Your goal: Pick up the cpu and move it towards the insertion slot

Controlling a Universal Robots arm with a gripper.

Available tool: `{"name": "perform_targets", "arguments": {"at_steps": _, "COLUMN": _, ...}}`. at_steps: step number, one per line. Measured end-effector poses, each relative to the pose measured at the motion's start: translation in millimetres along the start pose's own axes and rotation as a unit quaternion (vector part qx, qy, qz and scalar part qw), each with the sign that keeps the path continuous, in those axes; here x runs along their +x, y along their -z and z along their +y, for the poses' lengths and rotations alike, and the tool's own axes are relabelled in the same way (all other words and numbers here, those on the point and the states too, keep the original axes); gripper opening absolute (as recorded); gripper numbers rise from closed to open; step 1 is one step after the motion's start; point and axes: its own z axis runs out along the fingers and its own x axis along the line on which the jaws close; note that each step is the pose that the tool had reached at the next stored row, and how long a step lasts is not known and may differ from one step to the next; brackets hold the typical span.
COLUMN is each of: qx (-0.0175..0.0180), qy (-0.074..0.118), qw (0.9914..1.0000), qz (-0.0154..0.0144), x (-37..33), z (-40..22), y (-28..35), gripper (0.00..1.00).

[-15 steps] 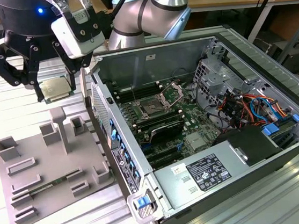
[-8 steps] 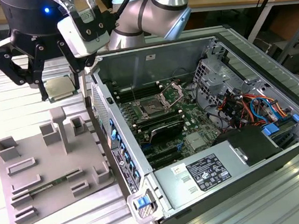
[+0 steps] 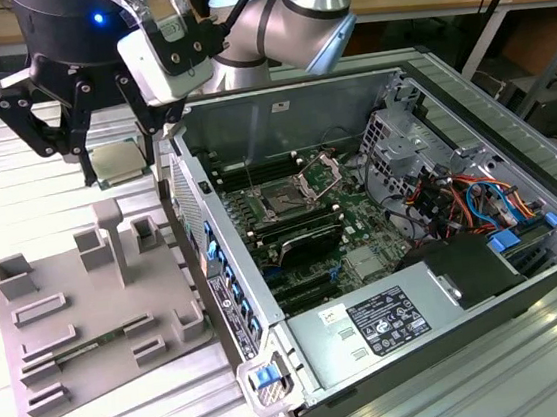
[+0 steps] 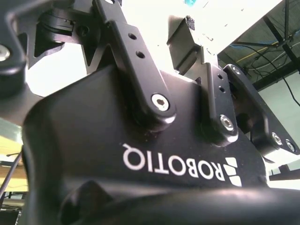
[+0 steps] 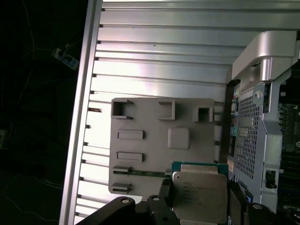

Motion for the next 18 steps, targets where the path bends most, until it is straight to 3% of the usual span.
{"name": "perform_targets", "arguments": {"at_steps": 18, "qx": 0.0000, "qy": 0.000, "qw": 1.00000, "qz": 0.0000, "x": -12.5, "z": -1.4, "y": 0.0, "gripper": 0.55}}
